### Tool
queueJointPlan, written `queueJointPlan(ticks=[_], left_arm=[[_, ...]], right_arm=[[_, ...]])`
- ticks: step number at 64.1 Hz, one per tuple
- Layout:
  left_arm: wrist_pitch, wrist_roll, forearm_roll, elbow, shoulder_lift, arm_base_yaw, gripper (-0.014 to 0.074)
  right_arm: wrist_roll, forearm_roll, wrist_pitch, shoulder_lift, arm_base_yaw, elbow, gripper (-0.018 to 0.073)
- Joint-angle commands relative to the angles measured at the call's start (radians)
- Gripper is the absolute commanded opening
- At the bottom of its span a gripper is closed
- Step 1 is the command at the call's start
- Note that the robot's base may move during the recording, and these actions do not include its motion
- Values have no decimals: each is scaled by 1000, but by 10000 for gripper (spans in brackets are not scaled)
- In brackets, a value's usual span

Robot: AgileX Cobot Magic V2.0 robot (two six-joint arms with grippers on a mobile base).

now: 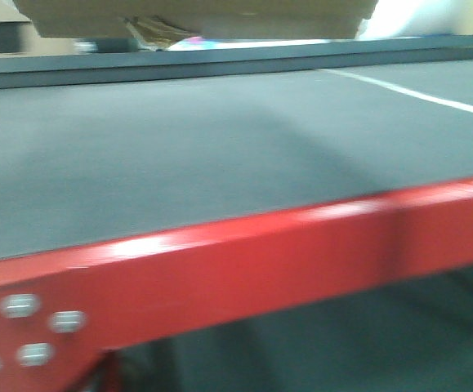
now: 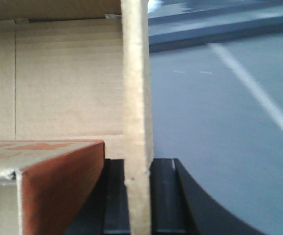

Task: Stack two boxes on right shelf middle
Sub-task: 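Carry the held boxes with both grippers while driving to the steel shelf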

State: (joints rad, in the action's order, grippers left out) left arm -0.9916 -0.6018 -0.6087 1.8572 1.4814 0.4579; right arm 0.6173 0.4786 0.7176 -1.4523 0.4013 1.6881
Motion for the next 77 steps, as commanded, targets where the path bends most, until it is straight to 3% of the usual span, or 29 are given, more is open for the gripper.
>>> queueJointPlan(ticks=[1,77], left_arm=[[17,-5,-35,14,-7,-5,-111],[17,-5,-35,14,-7,-5,-111]], right_arm=[[4,40,-53,19,-10,12,-153],[4,40,-53,19,-10,12,-153]])
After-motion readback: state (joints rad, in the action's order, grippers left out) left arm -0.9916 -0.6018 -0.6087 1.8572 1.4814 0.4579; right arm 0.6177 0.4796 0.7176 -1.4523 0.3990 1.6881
